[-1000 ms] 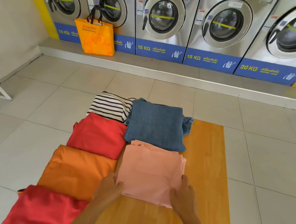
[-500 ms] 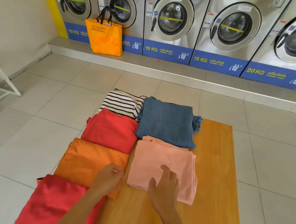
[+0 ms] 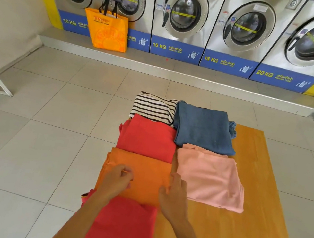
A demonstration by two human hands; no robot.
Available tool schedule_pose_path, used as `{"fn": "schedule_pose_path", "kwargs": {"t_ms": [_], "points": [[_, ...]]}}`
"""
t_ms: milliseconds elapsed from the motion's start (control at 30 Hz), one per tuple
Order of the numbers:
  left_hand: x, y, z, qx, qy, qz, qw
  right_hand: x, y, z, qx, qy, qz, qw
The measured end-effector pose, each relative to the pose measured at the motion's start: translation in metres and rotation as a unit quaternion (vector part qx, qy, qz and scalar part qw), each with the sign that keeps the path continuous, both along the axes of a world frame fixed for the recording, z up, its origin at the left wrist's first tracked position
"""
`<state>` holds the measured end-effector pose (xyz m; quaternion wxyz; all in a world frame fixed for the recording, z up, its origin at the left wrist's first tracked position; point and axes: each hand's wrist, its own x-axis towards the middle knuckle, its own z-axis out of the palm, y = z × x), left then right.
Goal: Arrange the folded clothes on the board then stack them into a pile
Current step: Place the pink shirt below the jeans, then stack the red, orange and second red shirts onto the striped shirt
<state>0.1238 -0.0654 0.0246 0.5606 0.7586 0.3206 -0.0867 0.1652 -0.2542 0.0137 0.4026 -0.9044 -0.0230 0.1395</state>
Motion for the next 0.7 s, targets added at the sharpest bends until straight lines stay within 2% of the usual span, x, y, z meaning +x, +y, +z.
{"fn": "schedule_pose_path", "kwargs": {"t_ms": [167,333,700], "points": [[-0.003,0.038,0.001,-0.015,0.003,-0.016,1.0,-0.02,0.032,-0.002,0.008,0.007,-0.033,0.999],[0.013,0.06,0.0,-0.018,-0.014,-0.04,0.999,-0.016,0.051,0.007,0.002,-0.022,-0.056,0.998],[0.068,0.086,0.005,0.015,-0.025,-0.001,1.0,0.064,0.061,0.017,0.02,-0.032,-0.108,0.993]]}}
